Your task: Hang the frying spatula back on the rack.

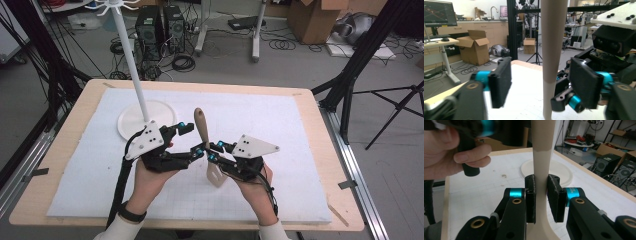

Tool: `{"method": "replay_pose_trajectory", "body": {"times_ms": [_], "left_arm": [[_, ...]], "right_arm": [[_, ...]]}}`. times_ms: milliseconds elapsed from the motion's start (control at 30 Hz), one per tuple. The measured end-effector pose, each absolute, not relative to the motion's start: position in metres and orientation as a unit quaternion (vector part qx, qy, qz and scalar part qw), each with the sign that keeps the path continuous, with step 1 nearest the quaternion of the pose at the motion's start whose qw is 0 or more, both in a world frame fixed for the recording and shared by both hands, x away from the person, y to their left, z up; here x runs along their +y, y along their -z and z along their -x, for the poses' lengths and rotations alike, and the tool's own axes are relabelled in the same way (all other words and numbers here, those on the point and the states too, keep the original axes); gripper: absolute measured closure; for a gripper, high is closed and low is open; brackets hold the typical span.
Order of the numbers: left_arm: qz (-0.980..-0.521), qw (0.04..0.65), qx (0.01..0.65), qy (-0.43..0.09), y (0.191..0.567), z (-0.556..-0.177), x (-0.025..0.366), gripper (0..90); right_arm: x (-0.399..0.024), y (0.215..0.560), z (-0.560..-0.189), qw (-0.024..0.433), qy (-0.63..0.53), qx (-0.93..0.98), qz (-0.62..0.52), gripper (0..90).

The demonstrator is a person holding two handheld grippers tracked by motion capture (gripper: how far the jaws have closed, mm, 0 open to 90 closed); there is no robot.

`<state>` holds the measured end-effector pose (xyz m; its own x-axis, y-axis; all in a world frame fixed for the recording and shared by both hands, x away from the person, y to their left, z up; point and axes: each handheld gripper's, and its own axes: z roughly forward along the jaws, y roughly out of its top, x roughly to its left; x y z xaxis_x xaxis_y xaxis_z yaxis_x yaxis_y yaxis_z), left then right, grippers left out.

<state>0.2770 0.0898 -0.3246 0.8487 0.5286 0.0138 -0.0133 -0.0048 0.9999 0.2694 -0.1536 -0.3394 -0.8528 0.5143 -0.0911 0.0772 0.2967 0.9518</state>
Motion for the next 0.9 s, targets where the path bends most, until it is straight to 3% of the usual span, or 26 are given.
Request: {"method": "replay_pose_trajectory", "body": {"times_ms": [333,900], "left_arm": [[-0.691,0.674,0.158,-0.209,0.320,-0.275,0.075,73.2],[-0.693,0.680,0.147,-0.192,0.313,-0.278,0.082,75.5]], "right_arm": [[-0.155,0.338,-0.270,0.196,-0.564,0.778,-0.195,77.7],[-0.151,0.333,-0.268,0.209,-0.567,0.774,-0.190,77.2]]}}
